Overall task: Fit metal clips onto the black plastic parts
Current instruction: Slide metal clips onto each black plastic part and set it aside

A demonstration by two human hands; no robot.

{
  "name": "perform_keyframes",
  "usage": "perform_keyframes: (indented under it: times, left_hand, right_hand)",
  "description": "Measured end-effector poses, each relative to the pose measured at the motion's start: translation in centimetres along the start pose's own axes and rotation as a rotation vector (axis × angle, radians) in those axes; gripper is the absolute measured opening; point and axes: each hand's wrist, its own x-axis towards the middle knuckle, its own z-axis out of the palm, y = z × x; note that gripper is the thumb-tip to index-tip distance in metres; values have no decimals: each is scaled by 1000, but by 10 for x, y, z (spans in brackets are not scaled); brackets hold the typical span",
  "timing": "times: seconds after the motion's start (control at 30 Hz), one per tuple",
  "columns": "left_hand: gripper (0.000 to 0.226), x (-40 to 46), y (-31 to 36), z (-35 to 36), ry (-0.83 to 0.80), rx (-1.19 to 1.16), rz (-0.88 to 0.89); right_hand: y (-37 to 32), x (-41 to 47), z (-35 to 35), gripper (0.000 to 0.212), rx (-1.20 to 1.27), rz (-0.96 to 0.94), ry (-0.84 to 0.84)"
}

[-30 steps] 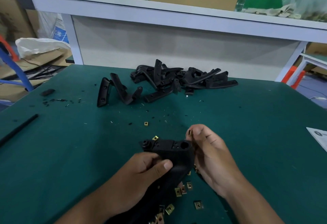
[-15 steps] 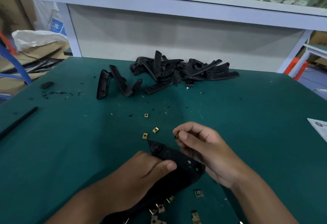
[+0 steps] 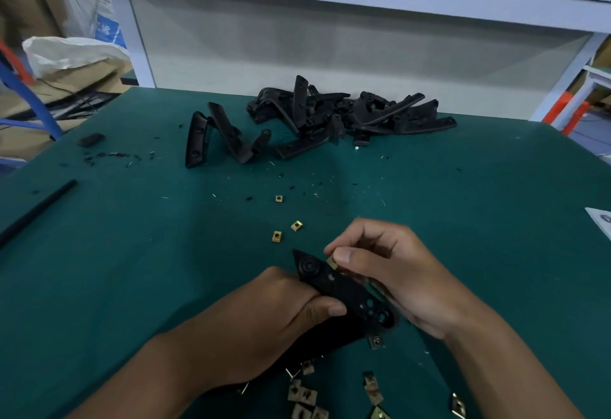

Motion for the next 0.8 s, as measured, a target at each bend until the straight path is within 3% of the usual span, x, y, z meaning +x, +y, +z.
perform_keyframes:
  times: [0.63,0.8]
  left_hand:
    - [46,1,-3,1,60,9,-5]
    - [44,1,0,2,61,2,-3]
  right_hand:
    - [0,-1,1,18,-16,5,-10]
    - [0,-1,2,8,-1,16,15]
